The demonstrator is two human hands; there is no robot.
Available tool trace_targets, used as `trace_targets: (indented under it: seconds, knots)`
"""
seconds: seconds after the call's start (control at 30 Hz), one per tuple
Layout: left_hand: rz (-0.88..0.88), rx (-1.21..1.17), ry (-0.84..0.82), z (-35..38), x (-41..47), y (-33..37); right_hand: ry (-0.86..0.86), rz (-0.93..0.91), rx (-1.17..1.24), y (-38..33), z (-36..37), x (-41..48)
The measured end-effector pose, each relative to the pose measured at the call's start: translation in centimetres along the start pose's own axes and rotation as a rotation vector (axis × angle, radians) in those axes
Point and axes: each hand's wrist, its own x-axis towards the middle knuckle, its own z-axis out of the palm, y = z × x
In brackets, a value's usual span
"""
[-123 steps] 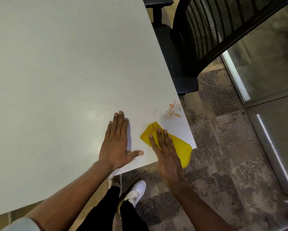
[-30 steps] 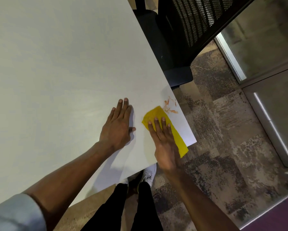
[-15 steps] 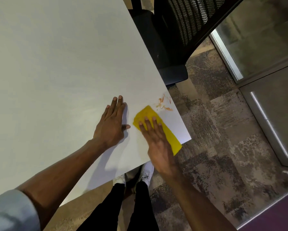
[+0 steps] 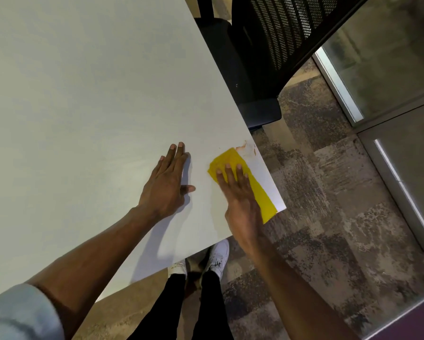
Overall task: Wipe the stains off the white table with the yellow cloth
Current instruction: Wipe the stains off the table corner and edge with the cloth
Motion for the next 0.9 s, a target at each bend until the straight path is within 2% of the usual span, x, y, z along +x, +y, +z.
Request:
trace_targets:
  seconds: [0.07,0.17,0.33,0.47,0.63,0.73,0.9]
  knots:
    - [0.001,-0.004,0.000,0.0,0.1,-0.1,-0.028,-0.047,-0.028,1.0,0.2,-2.5]
    - [-0.002,-0.014,0.008,0.2,0.0,-0.1,-0.009,0.058,-0.005,3.5,-0.5,-3.9]
    - [-0.004,-0.030,0.022,0.4,0.0,-0.2,0.100,0.248,0.073,4.9,-2.2,3.1]
    - [-0.002,-0.023,0.023,0.6,0.0,-0.4,0.068,0.200,0.040,3.2,-2.5,6.8]
    - [-0.003,-0.024,0.022,0.6,0.1,-0.4,0.024,0.030,0.017,1.9,-1.6,0.5]
    - [-0.005,-0.018,0.023,0.6,0.1,-0.4,0.019,0.053,0.043,2.4,-1.6,-0.7]
    - [-0.013,-0.020,0.022,0.6,0.2,-0.3,0.112,0.171,0.134,2.3,-2.4,5.7]
